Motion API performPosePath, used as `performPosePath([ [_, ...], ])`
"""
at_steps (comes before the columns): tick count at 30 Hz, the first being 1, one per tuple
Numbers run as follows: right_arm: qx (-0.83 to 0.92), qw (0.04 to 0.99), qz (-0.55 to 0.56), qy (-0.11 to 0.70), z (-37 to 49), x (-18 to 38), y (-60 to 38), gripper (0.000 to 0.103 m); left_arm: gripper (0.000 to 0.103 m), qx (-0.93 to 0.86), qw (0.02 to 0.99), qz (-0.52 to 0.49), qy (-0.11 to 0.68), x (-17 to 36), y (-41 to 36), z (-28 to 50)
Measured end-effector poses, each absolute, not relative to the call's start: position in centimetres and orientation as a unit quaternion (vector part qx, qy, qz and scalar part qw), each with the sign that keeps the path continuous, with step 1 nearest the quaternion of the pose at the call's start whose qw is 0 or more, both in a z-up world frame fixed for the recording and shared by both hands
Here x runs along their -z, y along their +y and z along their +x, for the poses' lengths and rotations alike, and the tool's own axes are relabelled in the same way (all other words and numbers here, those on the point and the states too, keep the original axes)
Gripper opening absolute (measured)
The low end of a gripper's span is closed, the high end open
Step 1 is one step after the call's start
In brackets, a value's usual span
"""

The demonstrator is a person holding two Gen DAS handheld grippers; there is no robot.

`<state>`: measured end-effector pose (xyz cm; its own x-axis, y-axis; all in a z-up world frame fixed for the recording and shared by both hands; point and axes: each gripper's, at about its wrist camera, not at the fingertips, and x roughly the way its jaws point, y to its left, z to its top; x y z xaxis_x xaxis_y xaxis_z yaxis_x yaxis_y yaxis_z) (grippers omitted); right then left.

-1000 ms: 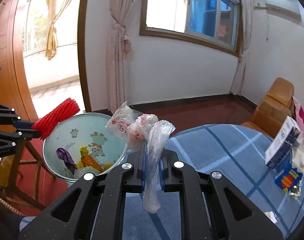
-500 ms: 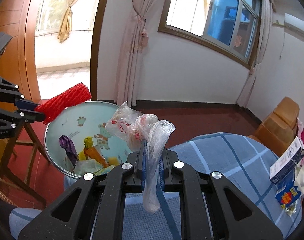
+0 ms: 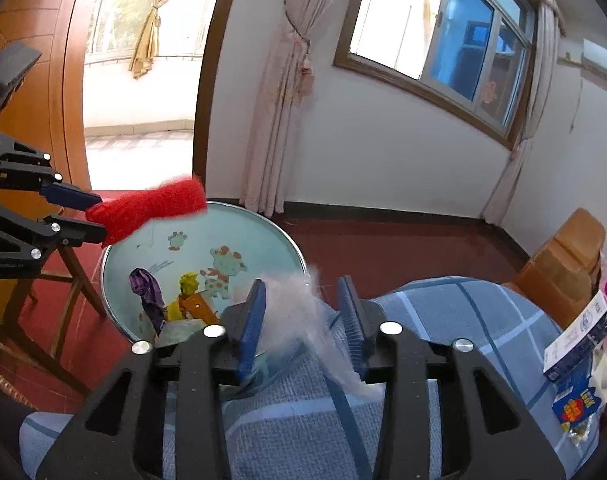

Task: Collect trash
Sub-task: 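Open both tools to drop the red net and clear bag into the bin, then move both open tools back toward the black rope and snack wrapper, then grasp the black rope with the right tool while the left grasps the orange-print wrapper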

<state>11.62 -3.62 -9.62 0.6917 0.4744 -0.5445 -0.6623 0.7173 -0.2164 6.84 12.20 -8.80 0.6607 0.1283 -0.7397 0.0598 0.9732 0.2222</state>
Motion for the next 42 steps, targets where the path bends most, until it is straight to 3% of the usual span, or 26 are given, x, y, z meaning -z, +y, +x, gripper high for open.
performPosePath([
  [1,-0.317,0.897,-0.201,0.232,11.6,9.6,-3.6,0.038,0.048,-0.021,0.905,0.113,0.409,8.8,12.3,6.9],
  [2,-0.316,0.898,-0.201,0.232,11.6,9.6,-3.6,0.039,0.052,-0.024,0.907,0.112,0.406,8.7,12.4,6.8],
  [5,-0.309,0.902,-0.195,0.231,11.4,9.5,-4.0,0.05,0.056,-0.024,0.907,0.107,0.406,8.7,12.5,6.9],
  [11,-0.264,0.917,-0.167,0.248,10.9,8.7,-6.5,0.052,0.068,-0.025,0.911,0.097,0.401,8.5,12.3,6.8],
  [22,-0.006,0.948,-0.01,0.318,6.1,9.6,-23.5,0.053,0.07,0.046,0.909,0.105,0.402,10.6,6.8,5.6],
  [29,0.014,0.929,0.064,0.365,5.0,12.1,-27.3,0.052,0.072,0.049,0.91,0.106,0.398,10.5,6.4,5.3],
  [42,-0.047,0.909,0.085,0.406,6.1,14.3,-25.9,0.018,0.072,0.054,0.907,0.104,0.404,10.5,6.0,5.6],
])
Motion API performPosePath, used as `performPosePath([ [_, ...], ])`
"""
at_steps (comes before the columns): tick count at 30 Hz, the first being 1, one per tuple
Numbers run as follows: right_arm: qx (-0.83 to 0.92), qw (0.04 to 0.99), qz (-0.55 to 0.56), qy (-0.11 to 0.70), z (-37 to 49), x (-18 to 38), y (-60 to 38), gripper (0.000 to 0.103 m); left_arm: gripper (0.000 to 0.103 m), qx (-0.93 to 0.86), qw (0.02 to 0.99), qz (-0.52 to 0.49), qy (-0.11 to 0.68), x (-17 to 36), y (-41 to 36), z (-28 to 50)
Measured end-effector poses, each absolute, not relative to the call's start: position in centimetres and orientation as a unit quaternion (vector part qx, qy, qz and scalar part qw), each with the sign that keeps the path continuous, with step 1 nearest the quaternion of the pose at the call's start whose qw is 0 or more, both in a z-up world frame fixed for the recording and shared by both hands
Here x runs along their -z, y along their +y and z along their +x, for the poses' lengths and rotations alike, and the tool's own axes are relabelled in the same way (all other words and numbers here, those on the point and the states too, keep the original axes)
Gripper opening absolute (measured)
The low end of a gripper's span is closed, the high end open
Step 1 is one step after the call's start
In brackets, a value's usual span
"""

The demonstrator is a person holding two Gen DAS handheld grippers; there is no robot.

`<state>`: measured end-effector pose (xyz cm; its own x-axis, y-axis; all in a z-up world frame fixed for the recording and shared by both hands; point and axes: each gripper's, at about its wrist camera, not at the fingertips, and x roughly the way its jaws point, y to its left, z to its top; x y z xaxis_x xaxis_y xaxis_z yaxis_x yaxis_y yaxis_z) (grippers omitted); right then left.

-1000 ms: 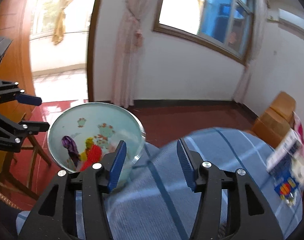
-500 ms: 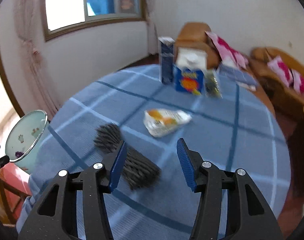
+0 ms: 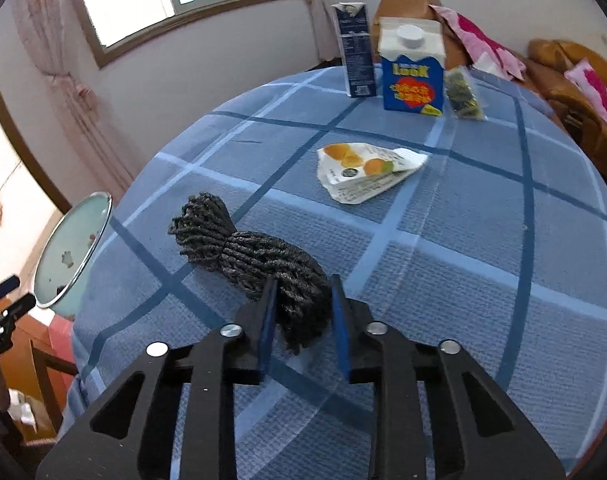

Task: Collect trash
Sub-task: 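Grasp the black rope with the right tool while the left grasps the orange-print wrapper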

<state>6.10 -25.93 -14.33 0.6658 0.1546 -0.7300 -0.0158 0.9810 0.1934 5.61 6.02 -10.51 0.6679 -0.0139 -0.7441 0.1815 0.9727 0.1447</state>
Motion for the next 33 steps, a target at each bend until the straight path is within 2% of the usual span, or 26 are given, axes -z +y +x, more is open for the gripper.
performPosePath([
  [5,-0.051,0.92,0.096,0.378,5.3,12.8,-27.2,0.016,0.072,0.067,0.912,0.115,0.388,9.1,4.1,5.9],
  [12,0.038,0.94,0.098,0.324,3.1,9.4,-34.7,0.016,0.072,0.11,0.914,0.128,0.368,8.0,-2.6,8.2],
  [19,0.127,0.934,0.116,0.313,1.1,10.3,-43.1,0.016,0.072,0.172,0.908,0.138,0.356,7.9,-13.6,11.0],
  [24,0.164,0.928,0.131,0.308,0.1,11.6,-47.1,0.016,0.072,0.192,0.896,0.157,0.368,9.7,-20.6,13.4],
  [33,0.159,0.929,0.147,0.299,-0.5,12.3,-49.3,0.016,0.071,0.198,0.879,0.176,0.396,12.8,-26.1,16.8],
])
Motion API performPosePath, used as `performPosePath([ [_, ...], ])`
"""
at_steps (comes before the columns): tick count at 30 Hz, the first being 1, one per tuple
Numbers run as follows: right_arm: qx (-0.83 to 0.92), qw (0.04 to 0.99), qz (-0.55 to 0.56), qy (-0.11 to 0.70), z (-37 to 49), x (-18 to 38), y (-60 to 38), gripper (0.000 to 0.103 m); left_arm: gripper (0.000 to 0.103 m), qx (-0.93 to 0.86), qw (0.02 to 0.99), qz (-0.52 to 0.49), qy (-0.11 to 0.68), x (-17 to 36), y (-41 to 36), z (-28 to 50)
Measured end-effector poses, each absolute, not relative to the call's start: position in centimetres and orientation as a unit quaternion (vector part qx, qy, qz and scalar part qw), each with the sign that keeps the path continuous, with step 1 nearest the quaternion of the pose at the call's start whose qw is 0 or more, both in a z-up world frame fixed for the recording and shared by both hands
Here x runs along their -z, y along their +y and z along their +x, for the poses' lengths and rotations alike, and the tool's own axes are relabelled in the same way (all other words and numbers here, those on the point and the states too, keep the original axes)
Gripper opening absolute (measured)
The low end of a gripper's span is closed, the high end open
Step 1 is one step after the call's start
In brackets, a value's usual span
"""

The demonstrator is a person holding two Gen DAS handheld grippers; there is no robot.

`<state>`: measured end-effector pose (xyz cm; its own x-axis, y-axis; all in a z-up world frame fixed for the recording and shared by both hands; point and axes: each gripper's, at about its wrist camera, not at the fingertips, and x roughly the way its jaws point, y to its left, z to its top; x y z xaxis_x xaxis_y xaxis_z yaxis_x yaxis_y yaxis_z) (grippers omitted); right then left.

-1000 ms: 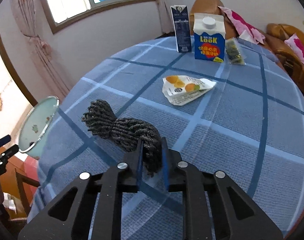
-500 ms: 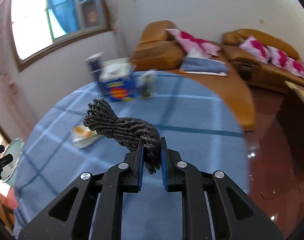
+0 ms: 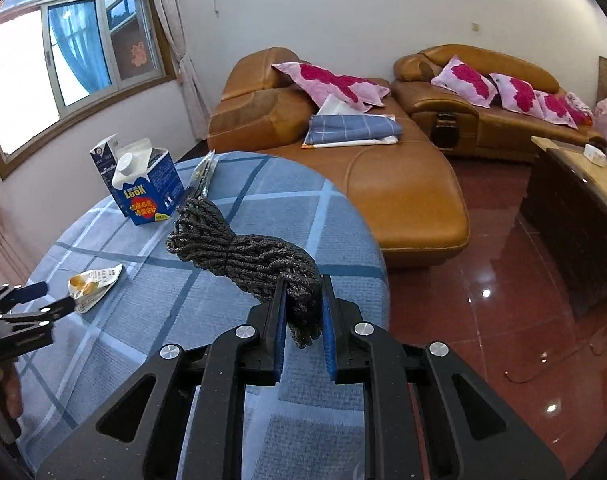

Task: Collect trash
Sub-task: 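Grasp the black rope with the right tool while the left grasps the orange-print wrapper, then carry the black rope and orange-print wrapper over the blue bin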

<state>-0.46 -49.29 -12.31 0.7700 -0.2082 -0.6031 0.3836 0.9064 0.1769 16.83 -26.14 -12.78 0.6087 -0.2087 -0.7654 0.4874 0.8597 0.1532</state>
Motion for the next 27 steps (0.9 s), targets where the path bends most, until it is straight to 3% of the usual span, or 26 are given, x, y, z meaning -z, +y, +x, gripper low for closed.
performPosePath([
  [4,0.147,0.932,0.146,0.298,0.1,12.4,-48.9,0.016,0.067,0.206,0.874,0.18,0.402,13.3,-27.0,17.5],
  [9,0.135,0.933,0.14,0.303,1.0,12.5,-48.2,0.017,0.032,0.236,0.86,0.186,0.412,13.8,-27.4,17.5],
  [10,0.134,0.933,0.139,0.303,1.1,12.5,-48.0,0.017,0.02,0.239,0.86,0.187,0.411,13.8,-27.3,17.4],
  [11,0.133,0.933,0.138,0.303,1.2,12.6,-47.9,0.017,0.018,0.244,0.858,0.185,0.412,13.7,-27.2,17.4],
  [17,0.125,0.936,0.129,0.303,1.5,12.1,-46.9,0.017,0.01,0.255,0.856,0.19,0.407,13.1,-25.9,16.9],
  [27,0.084,0.948,0.093,0.294,3.9,10.2,-42.0,0.017,0.008,0.218,0.876,0.18,0.39,10.5,-19.3,15.3],
])
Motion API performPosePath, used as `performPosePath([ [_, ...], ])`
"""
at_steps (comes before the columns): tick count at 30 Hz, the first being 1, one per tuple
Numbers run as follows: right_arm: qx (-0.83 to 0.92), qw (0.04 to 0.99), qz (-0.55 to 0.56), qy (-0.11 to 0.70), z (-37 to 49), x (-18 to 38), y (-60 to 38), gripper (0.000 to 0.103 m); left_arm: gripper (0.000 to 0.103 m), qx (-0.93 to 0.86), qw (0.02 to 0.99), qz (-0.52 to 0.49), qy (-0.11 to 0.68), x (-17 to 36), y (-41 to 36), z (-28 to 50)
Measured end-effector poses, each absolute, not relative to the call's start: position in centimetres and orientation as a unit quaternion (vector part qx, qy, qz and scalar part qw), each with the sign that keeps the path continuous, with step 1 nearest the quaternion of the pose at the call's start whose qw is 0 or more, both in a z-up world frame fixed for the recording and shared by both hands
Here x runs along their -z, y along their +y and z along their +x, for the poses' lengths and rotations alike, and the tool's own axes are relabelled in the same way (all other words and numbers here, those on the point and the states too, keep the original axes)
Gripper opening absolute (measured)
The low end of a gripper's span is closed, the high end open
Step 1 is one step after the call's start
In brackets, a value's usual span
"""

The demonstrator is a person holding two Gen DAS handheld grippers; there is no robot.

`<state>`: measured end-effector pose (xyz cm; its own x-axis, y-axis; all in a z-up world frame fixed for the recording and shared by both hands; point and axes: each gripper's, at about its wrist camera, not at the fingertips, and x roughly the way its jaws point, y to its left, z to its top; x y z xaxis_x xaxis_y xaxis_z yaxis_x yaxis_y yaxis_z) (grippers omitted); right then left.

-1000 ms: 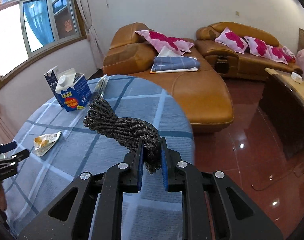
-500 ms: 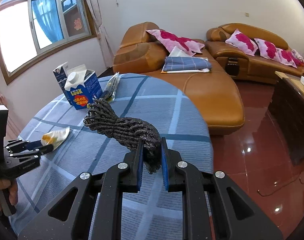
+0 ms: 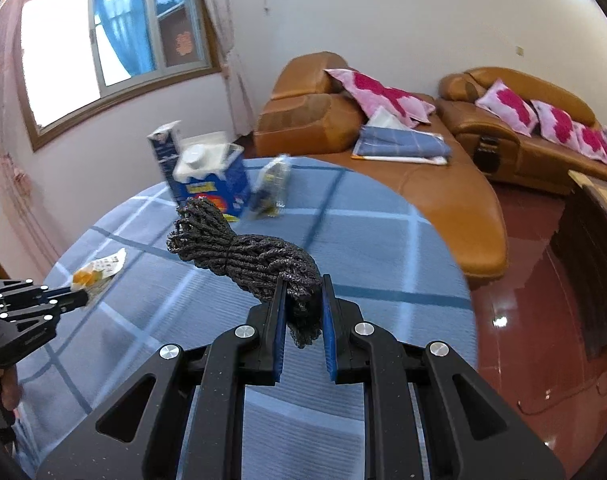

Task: Collect trash
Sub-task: 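Carry the black rope and orange-print wrapper over the blue bin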

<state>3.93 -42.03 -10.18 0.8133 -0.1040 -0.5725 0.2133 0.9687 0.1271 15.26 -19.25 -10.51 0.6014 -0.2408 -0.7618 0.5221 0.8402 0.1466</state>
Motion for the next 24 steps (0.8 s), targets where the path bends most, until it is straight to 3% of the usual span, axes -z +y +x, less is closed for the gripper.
performPosePath([
  [24,-0.09,0.951,-0.034,0.295,11.6,9.1,-20.8,0.017,0.008,0.07,0.916,0.127,0.375,6.7,-0.3,12.1],
])
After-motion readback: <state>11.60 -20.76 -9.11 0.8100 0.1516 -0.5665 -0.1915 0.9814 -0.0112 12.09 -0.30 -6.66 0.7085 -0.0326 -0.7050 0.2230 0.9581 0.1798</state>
